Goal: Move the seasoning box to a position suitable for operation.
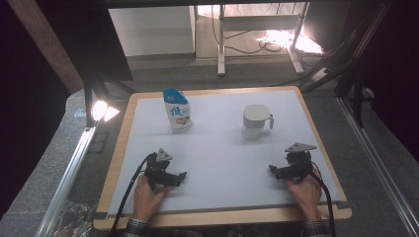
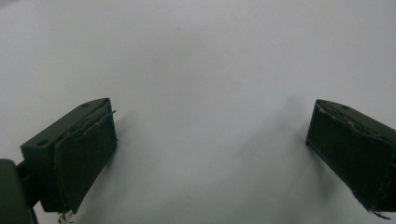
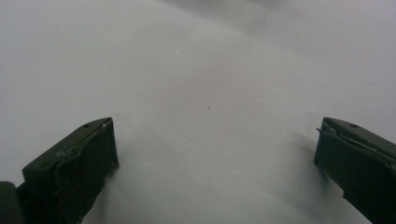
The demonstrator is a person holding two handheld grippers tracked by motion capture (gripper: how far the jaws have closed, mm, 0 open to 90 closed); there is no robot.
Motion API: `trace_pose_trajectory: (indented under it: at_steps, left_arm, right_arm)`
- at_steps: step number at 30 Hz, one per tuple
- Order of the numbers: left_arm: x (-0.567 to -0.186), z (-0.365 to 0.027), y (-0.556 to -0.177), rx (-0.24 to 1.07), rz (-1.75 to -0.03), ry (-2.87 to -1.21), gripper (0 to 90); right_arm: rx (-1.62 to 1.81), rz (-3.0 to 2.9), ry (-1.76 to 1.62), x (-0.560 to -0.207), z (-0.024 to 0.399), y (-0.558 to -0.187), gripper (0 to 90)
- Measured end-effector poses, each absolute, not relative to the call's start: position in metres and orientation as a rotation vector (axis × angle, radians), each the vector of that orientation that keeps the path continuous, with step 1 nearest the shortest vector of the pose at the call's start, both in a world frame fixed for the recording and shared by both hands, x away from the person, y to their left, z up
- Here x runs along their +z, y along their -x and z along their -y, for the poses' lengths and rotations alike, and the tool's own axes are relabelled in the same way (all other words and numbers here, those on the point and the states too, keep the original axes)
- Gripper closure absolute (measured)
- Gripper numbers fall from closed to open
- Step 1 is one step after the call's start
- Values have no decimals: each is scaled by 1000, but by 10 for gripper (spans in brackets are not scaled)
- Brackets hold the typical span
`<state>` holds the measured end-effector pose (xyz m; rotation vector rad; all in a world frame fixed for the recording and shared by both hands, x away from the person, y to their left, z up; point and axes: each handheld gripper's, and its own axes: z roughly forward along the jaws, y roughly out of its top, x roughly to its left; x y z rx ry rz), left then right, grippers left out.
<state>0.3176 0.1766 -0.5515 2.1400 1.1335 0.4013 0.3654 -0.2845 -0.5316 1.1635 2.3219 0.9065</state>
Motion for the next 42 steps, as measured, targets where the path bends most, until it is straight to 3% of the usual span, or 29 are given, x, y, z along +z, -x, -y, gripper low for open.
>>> trace_pose_trajectory:
  at_steps: [42]
  left_arm:
    - [-552, -175, -320, 400, -1124, -2150, 0]
  right_arm:
    - [901, -2331, -1171, -530, 285, -366, 4]
